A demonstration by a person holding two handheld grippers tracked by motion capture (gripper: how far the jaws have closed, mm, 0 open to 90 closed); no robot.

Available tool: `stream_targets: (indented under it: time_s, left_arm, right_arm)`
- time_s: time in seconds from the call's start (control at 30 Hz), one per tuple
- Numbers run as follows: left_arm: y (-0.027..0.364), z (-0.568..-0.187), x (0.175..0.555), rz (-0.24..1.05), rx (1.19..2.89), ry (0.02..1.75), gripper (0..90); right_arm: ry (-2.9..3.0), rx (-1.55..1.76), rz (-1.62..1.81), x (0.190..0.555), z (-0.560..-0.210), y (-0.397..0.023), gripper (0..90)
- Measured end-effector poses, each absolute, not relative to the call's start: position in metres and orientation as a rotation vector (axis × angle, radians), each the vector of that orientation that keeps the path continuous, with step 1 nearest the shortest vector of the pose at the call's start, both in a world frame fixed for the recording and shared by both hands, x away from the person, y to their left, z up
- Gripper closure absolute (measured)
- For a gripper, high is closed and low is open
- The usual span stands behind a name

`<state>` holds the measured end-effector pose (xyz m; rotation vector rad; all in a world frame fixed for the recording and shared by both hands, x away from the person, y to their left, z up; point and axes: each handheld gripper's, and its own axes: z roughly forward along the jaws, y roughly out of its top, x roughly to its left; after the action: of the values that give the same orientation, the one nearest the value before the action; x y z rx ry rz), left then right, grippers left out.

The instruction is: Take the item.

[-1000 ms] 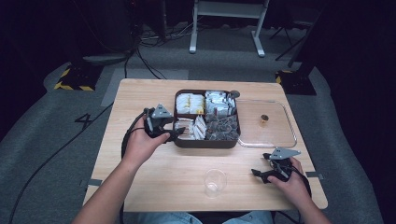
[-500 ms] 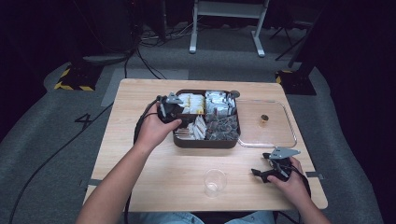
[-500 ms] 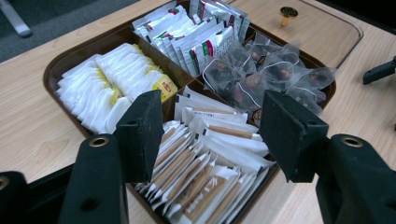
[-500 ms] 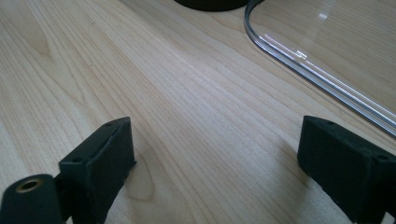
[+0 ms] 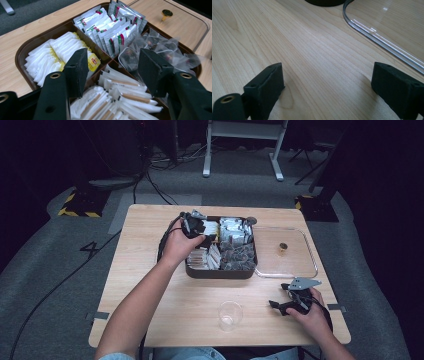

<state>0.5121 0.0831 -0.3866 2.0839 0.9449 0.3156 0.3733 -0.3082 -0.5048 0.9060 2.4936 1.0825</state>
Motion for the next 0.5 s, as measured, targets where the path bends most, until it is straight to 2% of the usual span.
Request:
stream_targets:
  time_s: [0.5]
  left_arm:
    - [0.078,-0.404,0.555,0.366,2.055,1.072,43.2]
  right_arm:
    - [2.494,0.905,1.082,0.374,-0.505,-0.308,11.2]
